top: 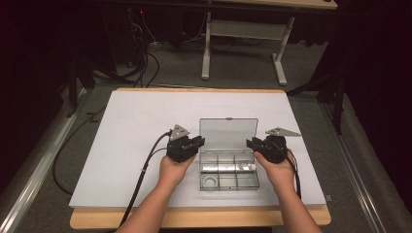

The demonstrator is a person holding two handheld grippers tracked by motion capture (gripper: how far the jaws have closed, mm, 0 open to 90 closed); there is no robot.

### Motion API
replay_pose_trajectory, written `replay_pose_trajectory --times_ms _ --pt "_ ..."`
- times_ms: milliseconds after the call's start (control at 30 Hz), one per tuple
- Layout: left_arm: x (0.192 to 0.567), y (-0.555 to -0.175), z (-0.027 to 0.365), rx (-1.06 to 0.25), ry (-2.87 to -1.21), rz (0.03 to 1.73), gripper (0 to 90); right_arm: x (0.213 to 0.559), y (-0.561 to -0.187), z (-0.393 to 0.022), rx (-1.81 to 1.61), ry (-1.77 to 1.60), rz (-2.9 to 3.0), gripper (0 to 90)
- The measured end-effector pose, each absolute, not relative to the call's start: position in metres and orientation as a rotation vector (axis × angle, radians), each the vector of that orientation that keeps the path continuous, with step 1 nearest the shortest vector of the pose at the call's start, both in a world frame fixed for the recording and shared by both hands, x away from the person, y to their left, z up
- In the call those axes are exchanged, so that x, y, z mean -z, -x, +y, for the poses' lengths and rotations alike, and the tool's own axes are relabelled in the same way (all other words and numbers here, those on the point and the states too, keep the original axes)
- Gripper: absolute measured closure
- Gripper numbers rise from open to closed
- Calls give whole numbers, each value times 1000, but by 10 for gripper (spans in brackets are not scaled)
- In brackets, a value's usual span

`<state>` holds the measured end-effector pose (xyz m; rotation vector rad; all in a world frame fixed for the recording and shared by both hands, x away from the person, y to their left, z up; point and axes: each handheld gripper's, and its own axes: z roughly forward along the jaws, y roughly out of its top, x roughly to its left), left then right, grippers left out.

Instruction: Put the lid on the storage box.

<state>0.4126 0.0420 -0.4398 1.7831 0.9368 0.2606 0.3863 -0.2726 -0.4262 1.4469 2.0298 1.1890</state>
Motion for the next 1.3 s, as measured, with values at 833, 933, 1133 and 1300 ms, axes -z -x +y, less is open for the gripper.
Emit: replay_pose_trajectory --times_ms 833,933,1133,1300 --pt "428 -415 39 -298 -1787 897 743 420 -388 -273 -1212 -1440 1995 632" --pt "427 -411 39 -298 -1785 886 719 419 -383 -273 -1213 -1432 1993 629" --pt "427 -400 44 -294 -1779 865 704 418 -372 -271 -1188 -1404 1998 635" --pt "430 -392 46 -292 -1784 844 685 419 -362 -273 -1203 -1392 1994 636"
